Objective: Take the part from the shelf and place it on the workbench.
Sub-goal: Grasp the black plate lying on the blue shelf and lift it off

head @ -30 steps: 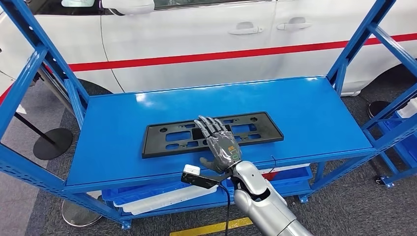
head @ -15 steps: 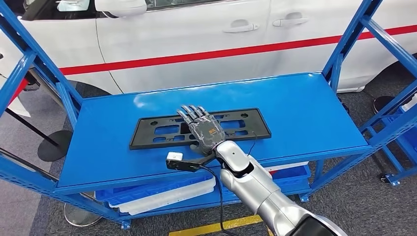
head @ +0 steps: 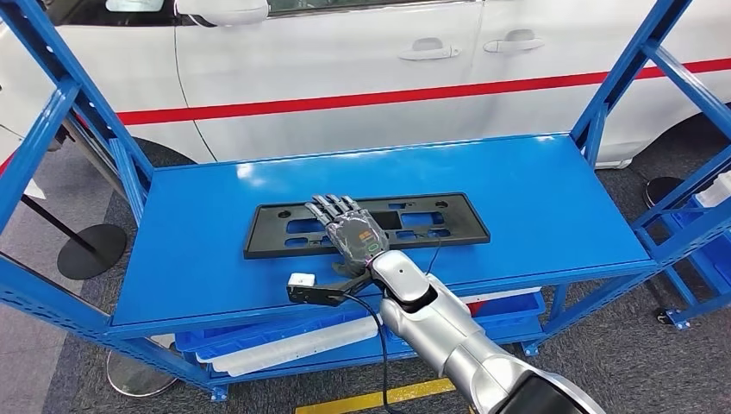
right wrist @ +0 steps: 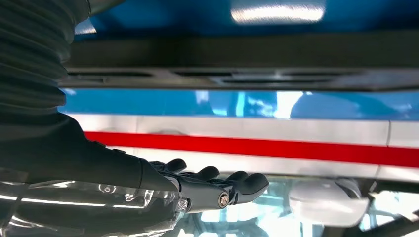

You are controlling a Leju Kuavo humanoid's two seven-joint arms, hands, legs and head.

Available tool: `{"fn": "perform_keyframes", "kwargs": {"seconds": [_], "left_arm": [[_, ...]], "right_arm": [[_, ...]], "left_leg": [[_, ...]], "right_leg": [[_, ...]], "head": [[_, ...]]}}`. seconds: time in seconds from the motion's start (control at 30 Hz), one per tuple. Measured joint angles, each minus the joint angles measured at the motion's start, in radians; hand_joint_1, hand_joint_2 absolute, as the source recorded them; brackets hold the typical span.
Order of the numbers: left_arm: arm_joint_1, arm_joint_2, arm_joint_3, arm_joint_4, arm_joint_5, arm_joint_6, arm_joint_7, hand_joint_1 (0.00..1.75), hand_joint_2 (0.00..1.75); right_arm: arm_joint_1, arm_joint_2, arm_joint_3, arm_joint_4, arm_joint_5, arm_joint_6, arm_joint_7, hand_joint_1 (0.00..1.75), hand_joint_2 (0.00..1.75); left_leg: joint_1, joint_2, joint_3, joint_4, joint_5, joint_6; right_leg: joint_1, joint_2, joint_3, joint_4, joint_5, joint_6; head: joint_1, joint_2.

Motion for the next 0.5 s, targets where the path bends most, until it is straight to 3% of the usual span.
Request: {"fn": "perform_keyframes", "kwargs": {"seconds": [0.03, 0.07, 0.1, 0.17, 0.23, 0.27, 0.33, 0.37, 0.4, 0.47, 0.5], "left_arm": [[0.001, 0.000, 0.000, 0.000, -0.001, 0.000, -0.001, 0.00, 0.00], [0.001, 0.000, 0.000, 0.000, -0.001, 0.000, -0.002, 0.00, 0.00], [0.001, 0.000, 0.000, 0.000, -0.001, 0.002, -0.007, 0.00, 0.00], [0.002, 0.000, 0.000, 0.000, -0.002, 0.012, -0.028, 0.00, 0.00], [0.005, 0.000, 0.000, 0.000, -0.001, 0.023, -0.057, 0.00, 0.00], [0.008, 0.000, 0.000, 0.000, 0.000, 0.026, -0.067, 0.00, 0.00], [0.014, 0.000, 0.000, 0.000, 0.003, 0.031, -0.076, 0.00, 0.00], [0.015, 0.000, 0.000, 0.000, 0.005, 0.035, -0.077, 0.00, 0.00], [0.016, 0.000, 0.001, 0.000, 0.007, 0.039, -0.076, 0.00, 0.00], [0.017, 0.000, 0.002, 0.000, 0.012, 0.045, -0.072, 0.00, 0.00], [0.018, -0.001, 0.003, 0.000, 0.014, 0.048, -0.069, 0.00, 0.00]], "right_arm": [[0.001, 0.000, 0.000, 0.004, 0.000, 0.000, 0.006, 0.00, 1.75], [0.001, -0.001, 0.000, 0.008, 0.001, 0.000, 0.013, 0.00, 1.75], [-0.001, -0.001, 0.000, 0.012, 0.006, 0.000, 0.025, 0.00, 1.75], [-0.009, 0.000, 0.000, 0.024, 0.028, 0.000, 0.057, 0.00, 1.75], [-0.019, 0.002, 0.000, 0.043, 0.065, 0.003, 0.103, 0.08, 1.75], [-0.026, 0.003, 0.001, 0.057, 0.085, 0.007, 0.128, 0.29, 1.75], [-0.050, 0.004, 0.005, 0.090, 0.123, 0.024, 0.171, 1.05, 1.75], [-0.067, 0.006, 0.009, 0.109, 0.139, 0.032, 0.188, 1.38, 1.75], [-0.085, 0.008, 0.013, 0.130, 0.151, 0.042, 0.202, 1.61, 1.75], [-0.112, 0.012, 0.021, 0.174, 0.168, 0.060, 0.221, 1.72, 1.75], [-0.122, 0.013, 0.023, 0.194, 0.172, 0.069, 0.226, 1.75, 1.75]], "left_leg": [[0.000, 0.000, 0.000, 0.001, -0.001, 0.000], [0.000, -0.001, 0.001, 0.002, -0.002, -0.002], [0.001, -0.002, 0.002, 0.005, -0.004, -0.005], [-0.002, -0.003, 0.000, 0.012, -0.010, -0.013], [-0.004, -0.003, -0.004, 0.016, -0.014, -0.023], [-0.005, -0.003, -0.004, 0.016, -0.014, -0.029], [-0.002, -0.002, -0.007, 0.024, -0.023, -0.041], [-0.001, -0.002, -0.016, 0.048, -0.040, -0.047], [0.001, -0.002, -0.038, 0.097, -0.068, -0.052], [0.002, -0.002, -0.105, 0.240, -0.134, -0.059], [0.003, -0.002, -0.134, 0.299, -0.153, -0.061]], "right_leg": [[-0.002, 0.000, -0.005, 0.004, 0.012, 0.002], [-0.005, 0.000, 0.012, -0.035, 0.043, 0.003], [-0.007, -0.001, 0.045, -0.104, 0.083, 0.002], [-0.007, 0.000, 0.105, -0.231, 0.131, -0.004], [-0.003, 0.001, 0.120, -0.269, 0.134, -0.014], [-0.001, 0.002, 0.119, -0.271, 0.136, -0.020], [-0.003, 0.002, 0.121, -0.276, 0.139, -0.033], [-0.005, 0.001, 0.123, -0.279, 0.140, -0.038], [-0.006, 0.001, 0.123, -0.280, 0.141, -0.043], [-0.004, -0.001, 0.123, -0.280, 0.140, -0.047], [-0.003, -0.002, 0.123, -0.280, 0.140, -0.048]], "head": [[0.000, 0.000], [0.000, 0.000], [0.000, 0.000], [0.000, 0.000], [0.000, 0.000], [0.000, 0.000], [0.000, 0.000], [0.000, 0.000], [0.000, 0.000], [0.000, 0.000], [0.000, 0.000]]}}
